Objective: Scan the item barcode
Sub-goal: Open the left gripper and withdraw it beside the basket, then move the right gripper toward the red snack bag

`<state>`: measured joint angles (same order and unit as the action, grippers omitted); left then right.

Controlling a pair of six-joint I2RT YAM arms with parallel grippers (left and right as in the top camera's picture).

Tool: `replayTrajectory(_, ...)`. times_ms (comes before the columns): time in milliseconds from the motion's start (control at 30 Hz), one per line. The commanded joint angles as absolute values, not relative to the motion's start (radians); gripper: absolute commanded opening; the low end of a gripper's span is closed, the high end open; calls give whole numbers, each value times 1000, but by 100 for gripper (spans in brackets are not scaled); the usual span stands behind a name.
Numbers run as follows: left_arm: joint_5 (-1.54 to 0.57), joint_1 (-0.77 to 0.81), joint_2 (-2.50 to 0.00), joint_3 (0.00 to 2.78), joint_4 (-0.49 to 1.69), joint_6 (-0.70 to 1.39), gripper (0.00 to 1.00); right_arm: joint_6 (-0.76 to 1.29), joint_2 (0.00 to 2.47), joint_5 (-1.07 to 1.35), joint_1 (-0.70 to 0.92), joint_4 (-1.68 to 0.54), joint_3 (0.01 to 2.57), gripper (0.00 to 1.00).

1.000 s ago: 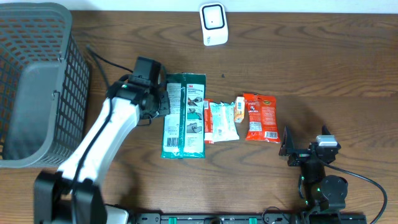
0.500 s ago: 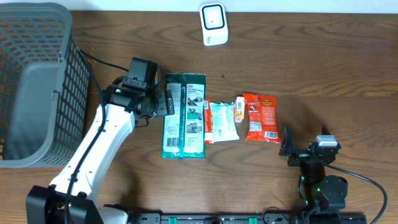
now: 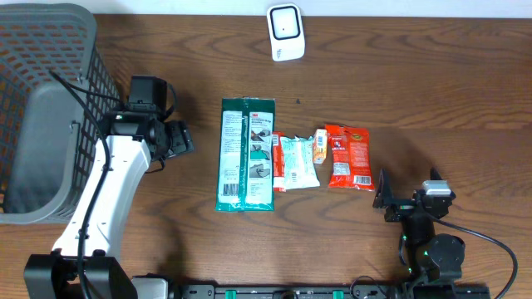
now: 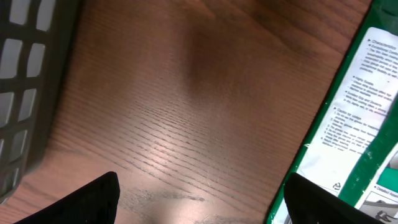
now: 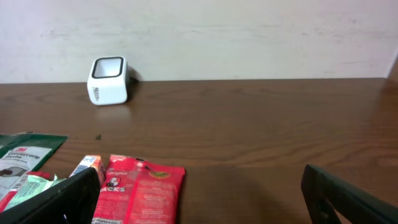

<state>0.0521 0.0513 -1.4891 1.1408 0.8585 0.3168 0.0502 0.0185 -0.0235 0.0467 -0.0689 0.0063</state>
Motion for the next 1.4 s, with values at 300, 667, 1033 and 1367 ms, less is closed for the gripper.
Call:
replayTrajectory(300,53,45,-1485,1141,863,326,86,67,14,-33,42,-72,6,99)
replayTrajectory(667,53,45,-1485,1141,863,326,86,67,14,-32,42,-72,6,99)
replayTrajectory(1033,53,45,-1485,1141,863,326,86,56,14,-33,42,-76,33,99)
replayTrajectory(1367,53,45,-1485,1141,863,326,86,84,161,-76,42,-412,519,99)
